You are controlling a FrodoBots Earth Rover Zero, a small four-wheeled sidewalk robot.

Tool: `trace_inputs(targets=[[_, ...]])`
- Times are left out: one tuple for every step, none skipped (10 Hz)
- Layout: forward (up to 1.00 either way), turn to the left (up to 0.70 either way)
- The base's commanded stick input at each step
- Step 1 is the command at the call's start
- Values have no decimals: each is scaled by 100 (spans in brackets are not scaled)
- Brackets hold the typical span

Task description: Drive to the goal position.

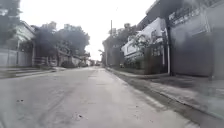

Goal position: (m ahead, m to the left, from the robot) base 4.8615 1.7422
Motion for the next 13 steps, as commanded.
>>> trace_inputs(targets=[[50,0],[50,0],[50,0],[50,0],[50,0],[50,0],[50,0],[50,0],[50,0],[50,0],[50,0],[50,0],[50,0]])
